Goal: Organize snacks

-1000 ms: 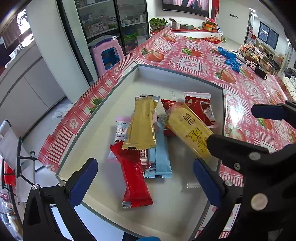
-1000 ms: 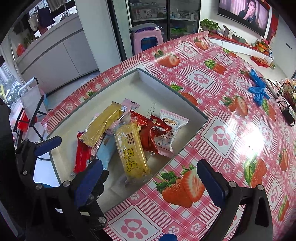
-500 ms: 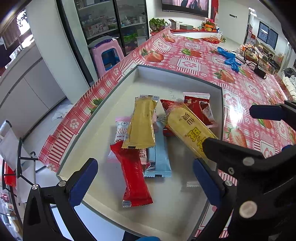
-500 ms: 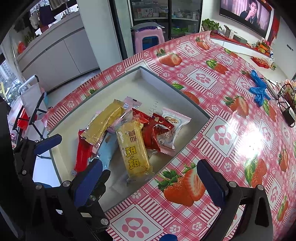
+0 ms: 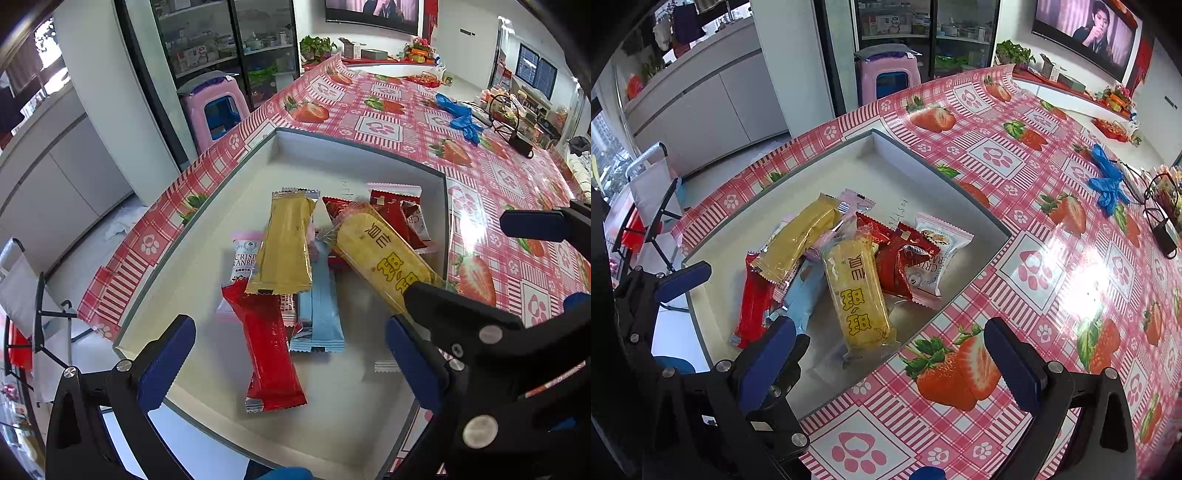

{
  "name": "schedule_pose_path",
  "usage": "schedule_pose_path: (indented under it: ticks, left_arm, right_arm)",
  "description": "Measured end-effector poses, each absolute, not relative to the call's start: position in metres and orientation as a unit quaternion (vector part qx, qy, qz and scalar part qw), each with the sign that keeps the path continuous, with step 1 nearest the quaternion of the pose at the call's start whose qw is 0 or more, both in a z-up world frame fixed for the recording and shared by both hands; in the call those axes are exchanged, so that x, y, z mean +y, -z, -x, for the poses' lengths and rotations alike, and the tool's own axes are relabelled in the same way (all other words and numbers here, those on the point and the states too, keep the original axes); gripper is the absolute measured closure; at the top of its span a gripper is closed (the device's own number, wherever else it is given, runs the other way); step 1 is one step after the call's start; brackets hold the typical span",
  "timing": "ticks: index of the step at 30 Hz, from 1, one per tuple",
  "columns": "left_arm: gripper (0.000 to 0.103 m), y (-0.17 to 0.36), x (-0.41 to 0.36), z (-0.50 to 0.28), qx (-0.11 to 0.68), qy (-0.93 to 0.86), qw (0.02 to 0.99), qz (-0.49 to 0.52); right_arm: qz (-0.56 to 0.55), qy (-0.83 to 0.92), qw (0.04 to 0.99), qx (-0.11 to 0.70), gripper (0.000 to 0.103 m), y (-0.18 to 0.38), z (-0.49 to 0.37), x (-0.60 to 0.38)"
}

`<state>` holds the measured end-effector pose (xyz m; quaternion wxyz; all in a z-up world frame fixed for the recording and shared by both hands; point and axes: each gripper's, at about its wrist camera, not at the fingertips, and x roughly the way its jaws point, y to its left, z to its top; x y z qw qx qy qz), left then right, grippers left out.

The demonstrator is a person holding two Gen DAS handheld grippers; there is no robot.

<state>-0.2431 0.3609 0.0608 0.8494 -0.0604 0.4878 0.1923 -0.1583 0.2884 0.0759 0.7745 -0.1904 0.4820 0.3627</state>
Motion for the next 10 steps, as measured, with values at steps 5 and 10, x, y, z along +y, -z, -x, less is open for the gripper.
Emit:
schedule_pose_path:
  ticks: [5, 10]
  left_arm:
    - [0.000, -0.0606, 0.3614, 0.2435, 0.486, -0.194, 0.850, 0.060]
    - [0.000, -0.0658, 0.3594, 0.2489, 0.464, -0.190, 0.864, 0.053]
  right_arm:
    - [0.191, -0.364, 0.774, 0.482, 0.000, -0.0761, 0.1596, 0.2887]
    - [0.191, -0.365, 0.774, 0.481, 0.000, -0.0764, 0.1603, 0.2892]
